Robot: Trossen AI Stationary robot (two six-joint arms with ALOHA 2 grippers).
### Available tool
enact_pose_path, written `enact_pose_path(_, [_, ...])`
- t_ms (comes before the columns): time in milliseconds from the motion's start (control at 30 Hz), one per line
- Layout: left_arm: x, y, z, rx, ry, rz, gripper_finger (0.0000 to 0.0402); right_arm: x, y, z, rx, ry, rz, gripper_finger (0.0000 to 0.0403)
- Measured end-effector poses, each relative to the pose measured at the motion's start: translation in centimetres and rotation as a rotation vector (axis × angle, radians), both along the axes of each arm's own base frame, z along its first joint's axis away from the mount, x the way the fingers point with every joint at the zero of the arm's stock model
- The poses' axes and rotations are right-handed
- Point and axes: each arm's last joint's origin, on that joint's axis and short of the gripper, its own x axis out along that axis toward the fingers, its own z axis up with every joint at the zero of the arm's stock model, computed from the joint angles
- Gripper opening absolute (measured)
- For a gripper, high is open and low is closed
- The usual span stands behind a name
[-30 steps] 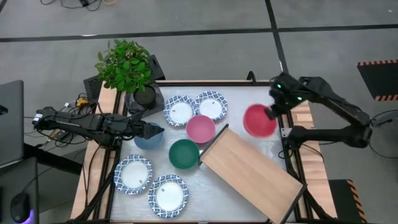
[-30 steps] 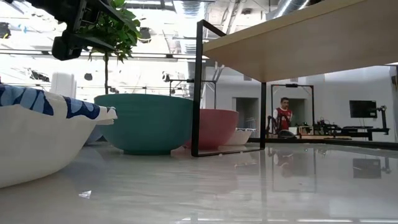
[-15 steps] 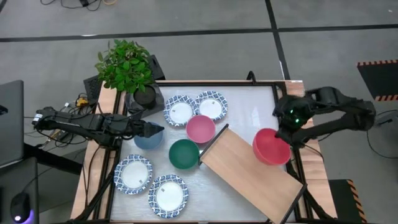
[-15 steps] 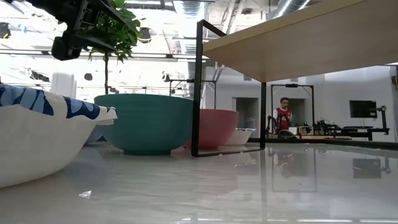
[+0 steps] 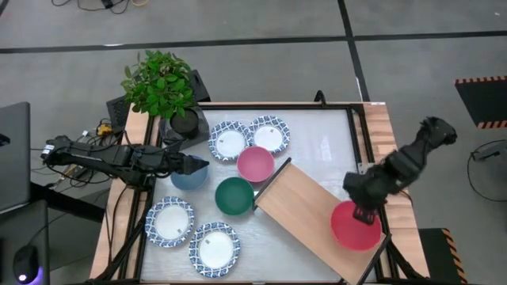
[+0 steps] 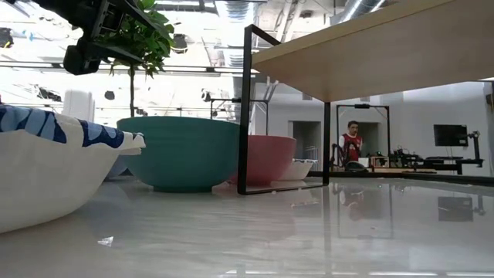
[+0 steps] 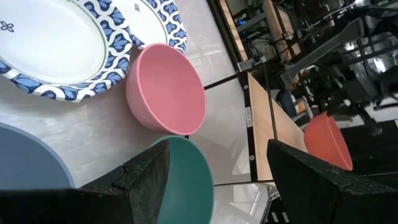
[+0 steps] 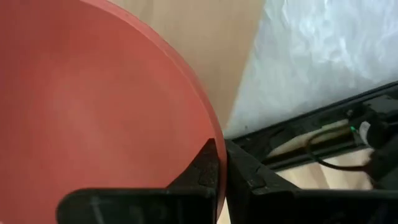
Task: Place and stack bowls onto a shelf
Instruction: Put the orange bowl on the shelf
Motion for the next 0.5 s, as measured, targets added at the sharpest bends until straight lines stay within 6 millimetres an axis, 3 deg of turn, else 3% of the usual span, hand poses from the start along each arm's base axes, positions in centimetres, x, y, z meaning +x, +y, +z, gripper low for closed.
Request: enact_pose_path(500, [0.0,0.1,0.0,0.013,-0.006,0.038,0.0254,-1.2,6.0,-1.8,-0.083,0.011,0.039,0.0036])
